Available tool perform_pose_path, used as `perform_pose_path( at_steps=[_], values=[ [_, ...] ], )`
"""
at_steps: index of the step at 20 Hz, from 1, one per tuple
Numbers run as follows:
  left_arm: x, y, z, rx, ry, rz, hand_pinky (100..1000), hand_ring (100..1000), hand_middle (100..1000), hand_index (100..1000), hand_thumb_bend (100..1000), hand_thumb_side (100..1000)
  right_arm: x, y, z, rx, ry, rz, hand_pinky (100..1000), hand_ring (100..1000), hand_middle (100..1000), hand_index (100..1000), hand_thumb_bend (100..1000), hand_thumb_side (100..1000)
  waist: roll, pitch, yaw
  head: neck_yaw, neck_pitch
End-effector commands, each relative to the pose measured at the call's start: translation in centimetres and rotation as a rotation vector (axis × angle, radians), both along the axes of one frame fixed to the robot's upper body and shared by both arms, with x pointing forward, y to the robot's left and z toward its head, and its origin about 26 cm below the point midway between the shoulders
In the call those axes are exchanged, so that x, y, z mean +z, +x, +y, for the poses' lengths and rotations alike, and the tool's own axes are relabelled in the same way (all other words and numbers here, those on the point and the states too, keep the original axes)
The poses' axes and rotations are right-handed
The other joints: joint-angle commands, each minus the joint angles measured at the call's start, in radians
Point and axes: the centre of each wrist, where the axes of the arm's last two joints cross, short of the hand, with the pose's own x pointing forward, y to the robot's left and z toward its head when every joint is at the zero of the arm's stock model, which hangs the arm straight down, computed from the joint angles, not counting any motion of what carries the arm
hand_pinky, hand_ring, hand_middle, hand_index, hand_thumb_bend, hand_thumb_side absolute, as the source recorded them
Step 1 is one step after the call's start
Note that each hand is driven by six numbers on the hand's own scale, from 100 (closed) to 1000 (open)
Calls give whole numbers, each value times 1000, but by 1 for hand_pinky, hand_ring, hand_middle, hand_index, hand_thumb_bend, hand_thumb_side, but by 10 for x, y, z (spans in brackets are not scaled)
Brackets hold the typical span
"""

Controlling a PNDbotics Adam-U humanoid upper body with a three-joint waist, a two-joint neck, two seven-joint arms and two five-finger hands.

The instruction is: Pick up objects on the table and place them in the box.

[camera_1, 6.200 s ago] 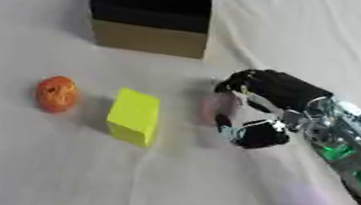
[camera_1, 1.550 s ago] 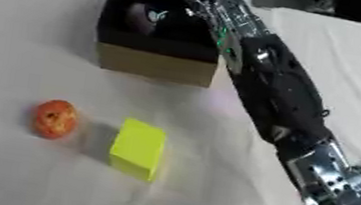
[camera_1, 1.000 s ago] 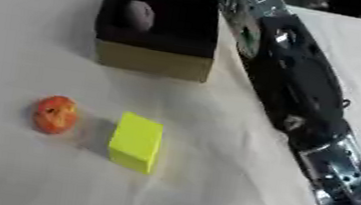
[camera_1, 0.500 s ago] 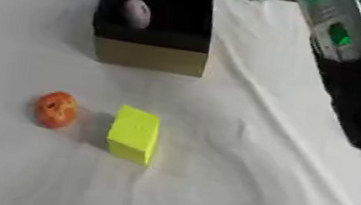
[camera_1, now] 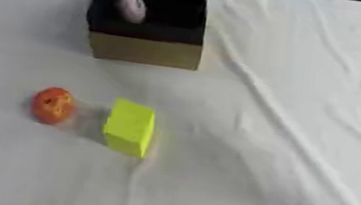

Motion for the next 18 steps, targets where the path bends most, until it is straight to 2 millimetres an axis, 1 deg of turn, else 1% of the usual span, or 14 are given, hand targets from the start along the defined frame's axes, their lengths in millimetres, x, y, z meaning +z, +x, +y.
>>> perform_pose_path(
  at_steps=[1, 3, 6, 8, 9, 10, 12, 13, 15, 16, 17, 18],
  values=[
    [10, -5, -12, -22, 121, 57, 769, 838, 804, 896, 210, 1000, 11, -9, -10, 8, 12, -101, 855, 882, 751, 868, 100, 934, 2, -29, -3, 7, 13],
    [14, -7, -22, -44, 176, 80, 776, 843, 807, 896, 247, 995, 9, -9, -15, 10, 22, -120, 854, 882, 751, 867, 100, 945, 4, -31, -5, 9, 16],
    [16, -8, -37, -73, 251, 107, 790, 856, 820, 906, 296, 951, 4, -9, -20, 9, 31, -130, 855, 882, 752, 867, 100, 955, 7, -34, -7, 11, 17],
    [17, -10, -46, -87, 300, 134, 797, 862, 827, 909, 346, 939, 0, -8, -22, 9, 36, -129, 855, 882, 751, 867, 100, 957, 9, -36, -8, 12, 17],
    [18, -10, -49, -92, 320, 147, 798, 863, 828, 910, 354, 936, -1, -8, -23, 7, 39, -128, 856, 882, 751, 866, 100, 957, 9, -36, -7, 12, 17],
    [18, -11, -53, -96, 342, 162, 804, 869, 833, 912, 407, 921, -3, -7, -25, 6, 42, -126, 856, 881, 751, 865, 100, 957, 9, -37, -7, 12, 18],
    [17, -12, -60, -101, 385, 197, 808, 875, 837, 911, 461, 906, -7, -7, -27, 4, 52, -125, 856, 880, 748, 863, 100, 957, 11, -39, -6, 13, 19],
    [16, -13, -63, -101, 406, 216, 808, 875, 838, 909, 469, 904, -9, -6, -28, 4, 57, -124, 856, 880, 748, 862, 100, 956, 11, -39, -6, 13, 20],
    [14, -14, -69, -100, 451, 251, 815, 885, 849, 911, 550, 877, -12, -6, -29, 6, 66, -119, 856, 880, 747, 860, 100, 958, 11, -40, -7, 13, 20],
    [13, -14, -72, -101, 475, 264, 818, 888, 854, 908, 581, 879, -14, -5, -29, 7, 69, -117, 856, 879, 747, 860, 100, 958, 12, -41, -7, 12, 21],
    [12, -15, -75, -103, 496, 275, 818, 889, 854, 908, 585, 879, -15, -5, -30, 9, 72, -115, 856, 879, 747, 860, 100, 958, 12, -42, -8, 11, 22],
    [11, -15, -77, -106, 518, 284, 823, 894, 860, 908, 628, 874, -16, -5, -30, 11, 73, -112, 856, 879, 746, 859, 100, 960, 12, -42, -8, 10, 22]
  ],
)
